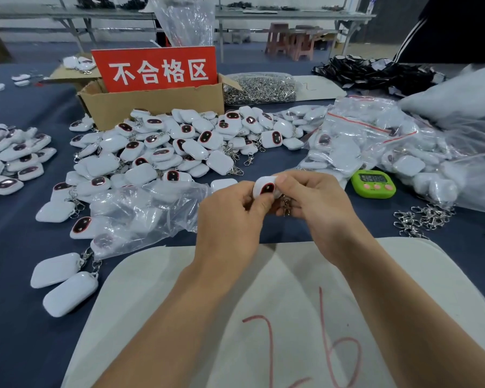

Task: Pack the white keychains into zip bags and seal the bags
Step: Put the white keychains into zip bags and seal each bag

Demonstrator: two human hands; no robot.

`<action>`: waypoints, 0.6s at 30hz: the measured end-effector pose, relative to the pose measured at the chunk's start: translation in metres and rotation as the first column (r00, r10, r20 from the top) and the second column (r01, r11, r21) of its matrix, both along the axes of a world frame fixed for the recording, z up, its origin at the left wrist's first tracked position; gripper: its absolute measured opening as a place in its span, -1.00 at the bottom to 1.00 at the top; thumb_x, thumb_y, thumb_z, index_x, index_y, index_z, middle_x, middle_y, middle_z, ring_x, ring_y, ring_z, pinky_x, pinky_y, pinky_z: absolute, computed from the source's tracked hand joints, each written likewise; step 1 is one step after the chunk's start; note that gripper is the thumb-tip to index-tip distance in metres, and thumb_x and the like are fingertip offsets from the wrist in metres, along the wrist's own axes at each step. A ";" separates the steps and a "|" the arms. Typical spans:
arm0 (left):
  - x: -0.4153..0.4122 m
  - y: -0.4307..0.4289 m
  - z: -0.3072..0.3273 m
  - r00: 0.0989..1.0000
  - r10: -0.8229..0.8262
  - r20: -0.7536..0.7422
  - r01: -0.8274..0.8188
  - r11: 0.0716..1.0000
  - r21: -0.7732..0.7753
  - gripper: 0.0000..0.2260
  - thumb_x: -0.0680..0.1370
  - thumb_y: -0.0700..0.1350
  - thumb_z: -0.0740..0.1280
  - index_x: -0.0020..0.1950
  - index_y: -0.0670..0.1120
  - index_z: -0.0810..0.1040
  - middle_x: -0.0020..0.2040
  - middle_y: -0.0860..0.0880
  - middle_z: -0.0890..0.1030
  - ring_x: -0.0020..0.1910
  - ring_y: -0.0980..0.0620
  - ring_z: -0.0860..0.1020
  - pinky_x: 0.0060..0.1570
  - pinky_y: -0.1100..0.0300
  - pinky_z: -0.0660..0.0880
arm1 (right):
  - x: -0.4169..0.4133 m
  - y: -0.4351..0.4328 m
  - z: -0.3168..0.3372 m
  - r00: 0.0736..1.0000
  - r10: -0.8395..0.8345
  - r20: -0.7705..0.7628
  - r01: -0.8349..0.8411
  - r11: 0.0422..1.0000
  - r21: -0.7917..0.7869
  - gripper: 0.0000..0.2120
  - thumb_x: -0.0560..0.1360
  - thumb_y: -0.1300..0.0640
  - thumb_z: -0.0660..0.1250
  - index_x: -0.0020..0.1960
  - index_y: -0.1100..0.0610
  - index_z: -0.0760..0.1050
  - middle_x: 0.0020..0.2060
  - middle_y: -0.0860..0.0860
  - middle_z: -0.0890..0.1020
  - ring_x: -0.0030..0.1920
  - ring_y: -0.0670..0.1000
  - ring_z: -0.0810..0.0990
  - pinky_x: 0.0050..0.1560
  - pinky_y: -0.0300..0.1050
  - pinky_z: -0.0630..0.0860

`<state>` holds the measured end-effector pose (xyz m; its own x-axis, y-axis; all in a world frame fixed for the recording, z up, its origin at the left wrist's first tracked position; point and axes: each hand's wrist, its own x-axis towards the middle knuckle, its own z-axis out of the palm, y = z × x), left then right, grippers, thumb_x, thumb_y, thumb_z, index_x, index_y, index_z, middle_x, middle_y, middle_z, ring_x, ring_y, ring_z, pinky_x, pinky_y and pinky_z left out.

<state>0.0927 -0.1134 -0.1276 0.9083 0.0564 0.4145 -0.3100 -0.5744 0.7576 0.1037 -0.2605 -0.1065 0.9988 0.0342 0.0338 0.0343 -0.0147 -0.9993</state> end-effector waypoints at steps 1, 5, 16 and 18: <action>0.000 -0.001 0.000 1.000 -0.010 -0.015 0.009 1.000 -0.008 -0.83 0.57 0.02 0.40 -0.23 0.12 0.62 -0.40 0.21 0.57 -0.37 0.16 0.51 -0.36 0.32 0.35 | 0.001 0.000 -0.001 0.999 -0.013 -0.032 0.014 1.000 0.024 -0.73 0.65 0.20 0.30 -0.12 0.14 0.73 -0.19 0.17 0.72 -0.25 0.00 0.65 -0.18 -0.15 0.58; -0.003 -0.003 0.002 0.999 -0.051 -0.004 0.051 0.995 -0.085 -0.81 0.52 -0.08 0.45 0.09 0.14 0.68 -0.28 0.21 0.68 -0.24 0.17 0.64 -0.18 0.27 0.51 | 0.003 -0.001 -0.002 0.991 -0.076 -0.108 0.080 0.996 0.029 -0.76 0.66 0.18 0.29 -0.06 0.15 0.71 -0.33 0.10 0.67 -0.40 0.00 0.55 -0.31 -0.13 0.48; -0.001 -0.002 0.004 0.999 -0.047 0.017 0.049 0.993 -0.106 -0.72 0.61 -0.18 0.35 0.25 0.11 0.65 -0.37 0.26 0.55 -0.35 0.22 0.46 -0.29 0.41 0.34 | 0.002 -0.007 0.003 0.982 0.101 -0.160 -0.089 0.993 0.076 -0.84 0.64 0.27 0.26 0.00 0.21 0.63 -0.29 0.17 0.67 -0.37 0.03 0.52 -0.30 -0.15 0.46; 0.001 -0.001 0.004 0.996 -0.079 -0.037 0.069 0.976 -0.208 -0.65 0.58 -0.25 0.34 0.27 0.11 0.65 -0.23 0.27 0.68 -0.25 0.30 0.57 -0.17 0.39 0.49 | 0.002 -0.007 0.002 0.980 0.123 -0.159 -0.119 0.992 0.032 -0.85 0.61 0.33 0.29 0.02 0.21 0.62 -0.26 0.15 0.69 -0.36 0.03 0.55 -0.25 -0.14 0.49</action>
<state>0.0937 -0.1143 -0.1238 0.9307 0.0685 0.3593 -0.3084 -0.3809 0.8716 0.1057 -0.2676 -0.1046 0.9798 0.1561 -0.1249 -0.1267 0.0015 -0.9919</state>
